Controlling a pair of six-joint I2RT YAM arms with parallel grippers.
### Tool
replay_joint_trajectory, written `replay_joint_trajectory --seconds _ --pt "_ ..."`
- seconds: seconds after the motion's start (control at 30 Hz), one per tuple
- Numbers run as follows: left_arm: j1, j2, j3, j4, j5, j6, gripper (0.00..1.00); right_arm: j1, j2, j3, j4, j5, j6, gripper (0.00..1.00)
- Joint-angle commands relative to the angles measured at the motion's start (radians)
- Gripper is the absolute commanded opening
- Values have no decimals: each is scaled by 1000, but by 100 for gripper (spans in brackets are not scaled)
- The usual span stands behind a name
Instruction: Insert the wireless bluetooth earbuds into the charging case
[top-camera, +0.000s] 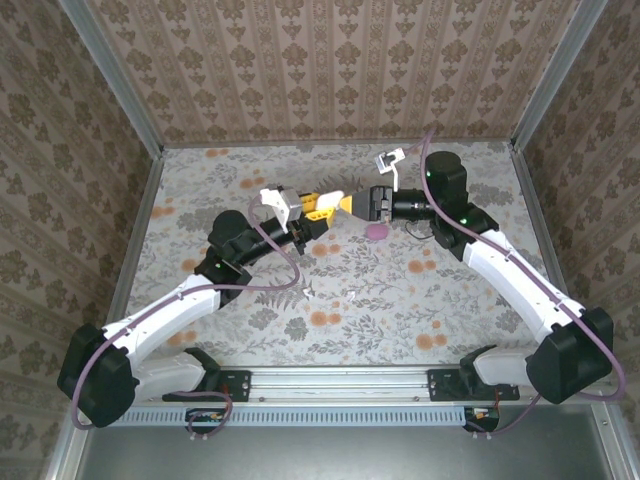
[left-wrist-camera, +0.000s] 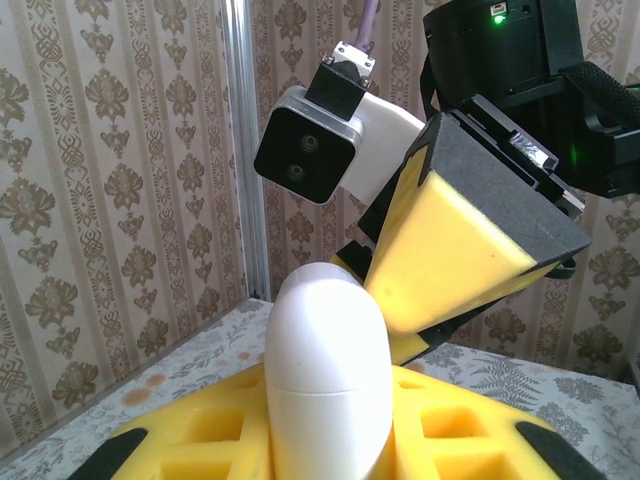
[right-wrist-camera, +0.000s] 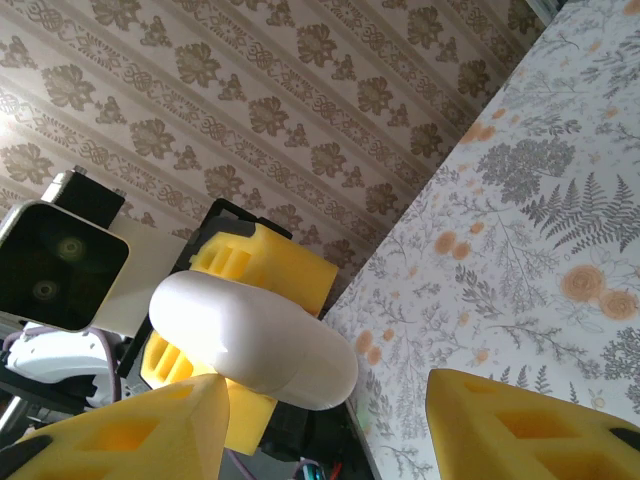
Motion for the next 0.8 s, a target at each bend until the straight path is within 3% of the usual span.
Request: replay_joint_trajectory --seconds 0.0,0.67,0.77 --pt "-9 1 -1 55 37 -17 25 4 20 42 102 -3 65 57" --pt "-9 -22 -8 29 -14 20 26 -12 -22 49 71 114 154 64" --pt "-9 -43 -29 31 -70 36 27 -25 -77 20 -27 179 71 64"
